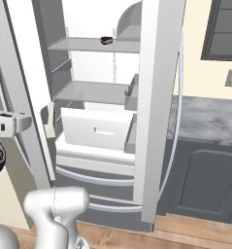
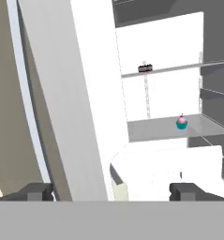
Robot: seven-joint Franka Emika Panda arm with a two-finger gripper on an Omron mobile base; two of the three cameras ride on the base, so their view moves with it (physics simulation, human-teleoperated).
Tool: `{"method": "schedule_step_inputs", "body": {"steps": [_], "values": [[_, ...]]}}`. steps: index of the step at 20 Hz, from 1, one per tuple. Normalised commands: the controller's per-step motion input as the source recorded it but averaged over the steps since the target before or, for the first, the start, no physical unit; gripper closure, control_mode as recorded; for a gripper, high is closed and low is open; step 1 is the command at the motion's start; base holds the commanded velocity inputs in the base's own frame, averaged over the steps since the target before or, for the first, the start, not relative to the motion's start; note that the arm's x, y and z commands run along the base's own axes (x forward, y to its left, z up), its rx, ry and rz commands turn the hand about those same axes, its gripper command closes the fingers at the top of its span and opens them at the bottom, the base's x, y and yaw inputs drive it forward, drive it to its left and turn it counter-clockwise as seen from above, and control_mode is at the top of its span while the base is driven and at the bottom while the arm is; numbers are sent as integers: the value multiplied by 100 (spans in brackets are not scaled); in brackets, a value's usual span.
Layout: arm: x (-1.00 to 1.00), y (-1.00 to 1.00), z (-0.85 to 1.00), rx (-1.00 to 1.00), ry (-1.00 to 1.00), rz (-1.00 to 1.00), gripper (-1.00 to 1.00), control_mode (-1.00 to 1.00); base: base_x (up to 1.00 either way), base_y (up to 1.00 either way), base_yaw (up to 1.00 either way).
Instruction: Take the cake and cupcake from the fridge and place them on the empty tray on the dining counter.
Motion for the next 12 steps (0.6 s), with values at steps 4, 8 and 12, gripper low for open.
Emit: {"method": "schedule_step_inputs", "body": {"steps": [4, 8, 12], "values": [[0, -81, 0, 10, 0, 22, -100, -100, 0, 0, 0], [37, -62, -2, 10, -1, 33, -100, -100, 0, 0, 0], [53, -35, -11, 6, -9, 34, -100, -100, 0, 0, 0]]}}
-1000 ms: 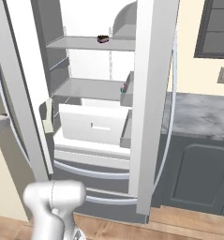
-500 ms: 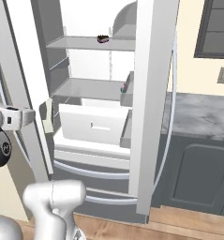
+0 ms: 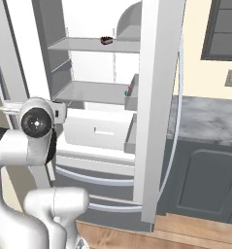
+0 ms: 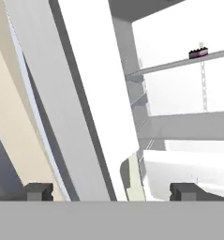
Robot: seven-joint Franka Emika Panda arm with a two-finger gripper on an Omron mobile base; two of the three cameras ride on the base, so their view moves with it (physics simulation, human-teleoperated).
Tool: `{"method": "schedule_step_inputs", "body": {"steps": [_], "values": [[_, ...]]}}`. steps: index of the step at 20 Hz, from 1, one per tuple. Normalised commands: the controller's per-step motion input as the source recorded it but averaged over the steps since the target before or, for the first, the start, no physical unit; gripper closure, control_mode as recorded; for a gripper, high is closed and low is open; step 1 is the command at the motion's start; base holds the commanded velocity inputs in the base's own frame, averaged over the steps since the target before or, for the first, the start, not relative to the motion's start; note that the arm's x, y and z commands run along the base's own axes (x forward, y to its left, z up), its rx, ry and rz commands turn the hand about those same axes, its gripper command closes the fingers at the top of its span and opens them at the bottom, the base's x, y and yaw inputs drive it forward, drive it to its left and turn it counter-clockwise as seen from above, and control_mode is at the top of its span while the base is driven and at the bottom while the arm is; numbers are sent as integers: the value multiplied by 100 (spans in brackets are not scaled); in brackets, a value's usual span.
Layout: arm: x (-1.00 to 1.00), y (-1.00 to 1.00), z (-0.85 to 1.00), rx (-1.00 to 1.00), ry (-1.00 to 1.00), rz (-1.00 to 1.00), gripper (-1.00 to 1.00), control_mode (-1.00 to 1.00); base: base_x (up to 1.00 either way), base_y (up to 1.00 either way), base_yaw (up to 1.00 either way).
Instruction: Take the cake and cupcake from the fridge and place them on the empty tray on the dining counter.
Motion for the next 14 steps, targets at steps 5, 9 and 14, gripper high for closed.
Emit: {"method": "schedule_step_inputs", "body": {"steps": [5, 9, 14], "values": [[53, 3, -9, 0, -3, 15, -100, -100, 0, 0, 0], [54, 25, 0, 0, 0, -8, -100, -100, 0, 0, 0], [56, 15, 0, 0, 2, -9, -100, -100, 0, 0, 0]]}}
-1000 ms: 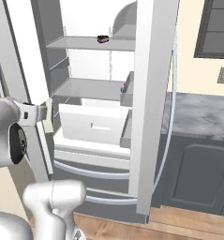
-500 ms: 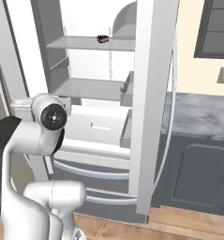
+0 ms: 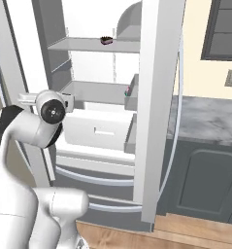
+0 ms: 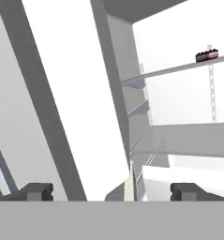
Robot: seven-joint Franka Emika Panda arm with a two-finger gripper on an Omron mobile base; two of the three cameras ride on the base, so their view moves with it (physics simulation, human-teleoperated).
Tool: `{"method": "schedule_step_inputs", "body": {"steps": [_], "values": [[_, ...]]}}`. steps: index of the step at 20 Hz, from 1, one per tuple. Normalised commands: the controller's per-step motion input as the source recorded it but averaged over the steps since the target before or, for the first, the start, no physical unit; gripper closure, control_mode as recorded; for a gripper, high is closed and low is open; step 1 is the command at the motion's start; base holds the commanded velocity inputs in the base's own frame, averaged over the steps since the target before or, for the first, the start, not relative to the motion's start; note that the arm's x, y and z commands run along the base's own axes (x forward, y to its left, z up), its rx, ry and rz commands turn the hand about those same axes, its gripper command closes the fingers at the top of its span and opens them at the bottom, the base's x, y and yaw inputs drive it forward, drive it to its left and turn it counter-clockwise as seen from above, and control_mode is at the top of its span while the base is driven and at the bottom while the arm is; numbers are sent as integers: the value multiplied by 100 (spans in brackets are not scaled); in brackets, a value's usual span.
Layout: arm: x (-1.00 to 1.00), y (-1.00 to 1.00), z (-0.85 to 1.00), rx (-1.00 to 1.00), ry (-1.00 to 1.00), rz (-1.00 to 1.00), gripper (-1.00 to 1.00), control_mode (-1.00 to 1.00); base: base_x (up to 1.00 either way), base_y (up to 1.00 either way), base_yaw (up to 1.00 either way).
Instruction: Take the cake and cupcake from the fridge and place them on the empty tray on the dining counter.
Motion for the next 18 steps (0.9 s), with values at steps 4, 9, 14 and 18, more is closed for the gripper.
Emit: {"method": "schedule_step_inputs", "body": {"steps": [4, 9, 14, 18], "values": [[84, 0, 0, 4, 5, 0, -100, -100, 0, 0, 0], [81, 0, 0, 7, 6, 0, -100, -100, 0, 0, 0], [74, -4, -1, 9, 5, 0, -100, -100, 0, 0, 0], [63, 2, -6, 10, 6, 0, -100, -100, 0, 0, 0]]}}
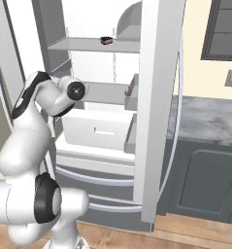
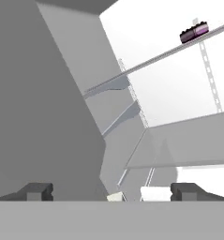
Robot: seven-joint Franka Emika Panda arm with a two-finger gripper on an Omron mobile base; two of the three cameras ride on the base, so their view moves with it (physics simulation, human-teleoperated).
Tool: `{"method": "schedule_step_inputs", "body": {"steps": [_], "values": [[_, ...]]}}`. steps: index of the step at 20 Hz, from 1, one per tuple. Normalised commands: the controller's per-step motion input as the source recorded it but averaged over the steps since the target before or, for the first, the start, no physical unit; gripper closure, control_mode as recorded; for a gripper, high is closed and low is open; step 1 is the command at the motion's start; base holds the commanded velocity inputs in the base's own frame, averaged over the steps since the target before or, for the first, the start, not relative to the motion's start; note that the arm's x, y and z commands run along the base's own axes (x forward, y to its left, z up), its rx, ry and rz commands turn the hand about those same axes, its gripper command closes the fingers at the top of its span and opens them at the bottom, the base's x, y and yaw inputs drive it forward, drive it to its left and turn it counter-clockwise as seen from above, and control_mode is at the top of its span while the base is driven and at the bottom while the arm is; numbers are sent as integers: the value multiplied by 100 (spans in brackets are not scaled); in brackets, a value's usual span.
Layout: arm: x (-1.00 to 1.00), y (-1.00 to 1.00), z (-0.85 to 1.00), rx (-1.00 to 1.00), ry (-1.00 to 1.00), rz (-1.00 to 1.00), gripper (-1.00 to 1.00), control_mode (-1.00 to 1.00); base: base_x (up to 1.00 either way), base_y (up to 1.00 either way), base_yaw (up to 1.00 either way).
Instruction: Take the cake and cupcake from the fridge and place them on the empty tray on the dining counter.
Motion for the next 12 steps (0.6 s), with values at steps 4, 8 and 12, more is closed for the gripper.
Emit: {"method": "schedule_step_inputs", "body": {"steps": [4, 8, 12], "values": [[45, 32, -21, 10, 2, 0, -100, -100, 0, 0, 0], [-1, 66, -32, 6, 1, 0, -100, -100, 0, 0, 0], [-30, 91, -41, 3, 0, 0, -100, -100, 0, 0, 0]]}}
